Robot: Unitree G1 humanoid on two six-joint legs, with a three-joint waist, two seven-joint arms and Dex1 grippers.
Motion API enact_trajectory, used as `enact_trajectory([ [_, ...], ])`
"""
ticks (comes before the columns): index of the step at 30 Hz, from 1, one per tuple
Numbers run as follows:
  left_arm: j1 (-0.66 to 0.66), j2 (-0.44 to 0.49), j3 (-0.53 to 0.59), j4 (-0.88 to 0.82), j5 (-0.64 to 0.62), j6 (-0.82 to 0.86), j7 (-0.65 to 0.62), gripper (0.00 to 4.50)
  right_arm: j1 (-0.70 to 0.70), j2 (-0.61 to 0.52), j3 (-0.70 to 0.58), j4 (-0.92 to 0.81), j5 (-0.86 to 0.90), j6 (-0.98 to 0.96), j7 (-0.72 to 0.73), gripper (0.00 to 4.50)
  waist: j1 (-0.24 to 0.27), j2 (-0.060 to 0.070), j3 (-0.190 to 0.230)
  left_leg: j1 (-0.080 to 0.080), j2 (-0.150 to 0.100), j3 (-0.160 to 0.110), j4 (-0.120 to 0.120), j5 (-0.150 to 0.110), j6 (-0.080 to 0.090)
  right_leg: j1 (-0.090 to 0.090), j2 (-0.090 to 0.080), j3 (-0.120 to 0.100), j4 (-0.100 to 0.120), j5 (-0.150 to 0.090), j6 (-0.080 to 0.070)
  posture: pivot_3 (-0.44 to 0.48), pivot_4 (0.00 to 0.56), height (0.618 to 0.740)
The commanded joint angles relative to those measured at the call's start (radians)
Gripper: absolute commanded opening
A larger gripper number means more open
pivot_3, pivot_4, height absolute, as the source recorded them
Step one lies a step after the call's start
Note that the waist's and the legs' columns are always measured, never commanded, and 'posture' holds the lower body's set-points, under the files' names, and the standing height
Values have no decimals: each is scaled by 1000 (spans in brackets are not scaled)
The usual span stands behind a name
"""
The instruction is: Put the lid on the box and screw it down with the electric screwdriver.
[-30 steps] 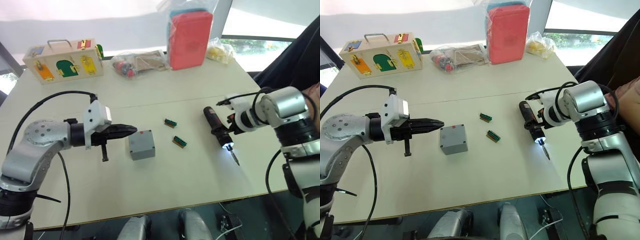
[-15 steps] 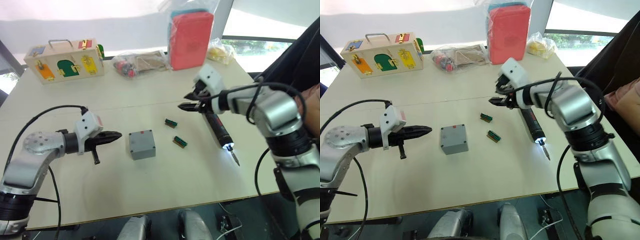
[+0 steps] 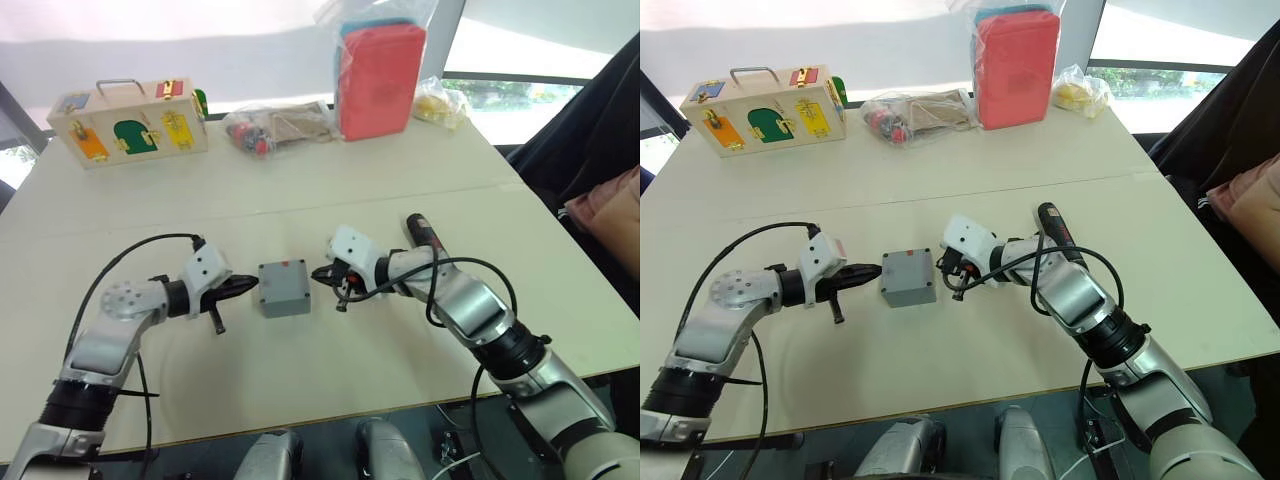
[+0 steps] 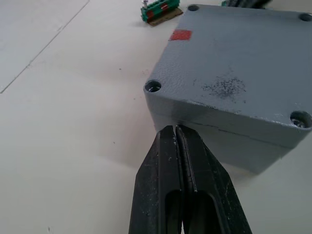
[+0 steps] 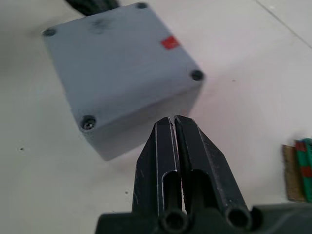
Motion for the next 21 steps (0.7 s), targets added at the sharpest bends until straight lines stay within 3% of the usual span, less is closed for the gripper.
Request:
enact_trajectory([
  [1,-51,-31,-17,30,19,-46,9,0,-3,12,7,-33,-5,0,36,69,0,0,0,0,0,0,0,0,0,0,0,0,0,0,0,0,150,740],
  [11,-142,-109,-40,160,78,-106,39,0,1,-5,-7,-118,10,95,112,69,-3,0,0,0,0,-1,0,0,0,0,0,-1,1,0,0,0,150,740],
  [21,-103,-11,10,144,37,-99,-27,0,-60,-107,-74,-59,-28,41,150,69,-3,0,0,0,0,-1,1,0,0,0,0,-1,1,0,0,0,150,740],
])
